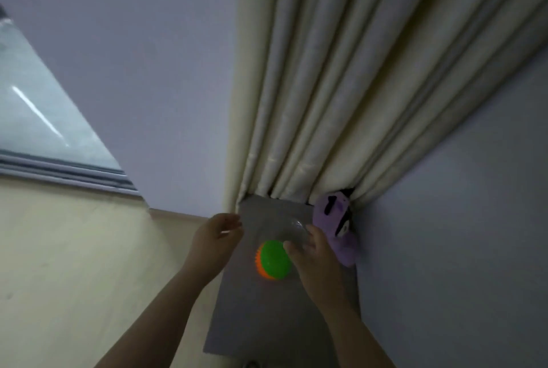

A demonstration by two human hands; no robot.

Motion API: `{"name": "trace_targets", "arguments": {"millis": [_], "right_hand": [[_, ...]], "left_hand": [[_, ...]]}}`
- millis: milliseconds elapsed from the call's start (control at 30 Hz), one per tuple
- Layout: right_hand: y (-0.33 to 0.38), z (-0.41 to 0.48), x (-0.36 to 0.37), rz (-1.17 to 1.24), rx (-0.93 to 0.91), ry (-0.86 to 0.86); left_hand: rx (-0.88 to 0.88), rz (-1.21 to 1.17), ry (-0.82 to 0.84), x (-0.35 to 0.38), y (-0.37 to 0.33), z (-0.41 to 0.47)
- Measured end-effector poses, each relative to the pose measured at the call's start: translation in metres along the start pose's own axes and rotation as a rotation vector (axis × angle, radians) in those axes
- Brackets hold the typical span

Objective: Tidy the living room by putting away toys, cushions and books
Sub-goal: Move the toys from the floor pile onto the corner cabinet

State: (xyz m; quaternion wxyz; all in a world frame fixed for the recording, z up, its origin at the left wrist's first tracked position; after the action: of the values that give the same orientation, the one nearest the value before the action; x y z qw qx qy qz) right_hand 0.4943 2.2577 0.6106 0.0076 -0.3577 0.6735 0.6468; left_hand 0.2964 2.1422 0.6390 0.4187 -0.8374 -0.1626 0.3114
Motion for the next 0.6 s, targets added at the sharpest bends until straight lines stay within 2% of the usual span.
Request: {"name": "trace_targets", "arguments": {"millis": [133, 267, 433, 600], "right_hand": [[0.063, -0.014, 0.082, -0.066, -0.120, 0.173], [0.111, -0.054, 0.177, -0.020, -0.162, 0.361], [0.172, -0.164, 0.310, -0.051, -0.264, 0.585], [0.190, -0.250, 0.391, -0.052, -0.331, 0.716]], "left_hand": [[-0.040, -0.055, -0.183, -0.099, 0.044, -0.028], [-0.120, -0.160, -0.332, -0.194, 0.108, -0.072], [-0.237, -0.325, -0.555, -0.322, 0.222, -0.170], [-0.313, -0.400, -0.654, -0.386, 0.302, -0.238]]}}
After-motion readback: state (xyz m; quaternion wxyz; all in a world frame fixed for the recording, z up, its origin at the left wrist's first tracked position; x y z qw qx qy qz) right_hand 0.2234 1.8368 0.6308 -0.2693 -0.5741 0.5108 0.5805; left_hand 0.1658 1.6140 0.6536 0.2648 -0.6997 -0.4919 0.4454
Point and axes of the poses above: each hand's wrist, its own z-axis towards the middle knuckle, its own x-axis out of the palm, y = z × x, the point moved 10 cm from there along z, towards the middle knuckle, and after that the axes turned 8 degrees about -x, right-handed, at the moved point
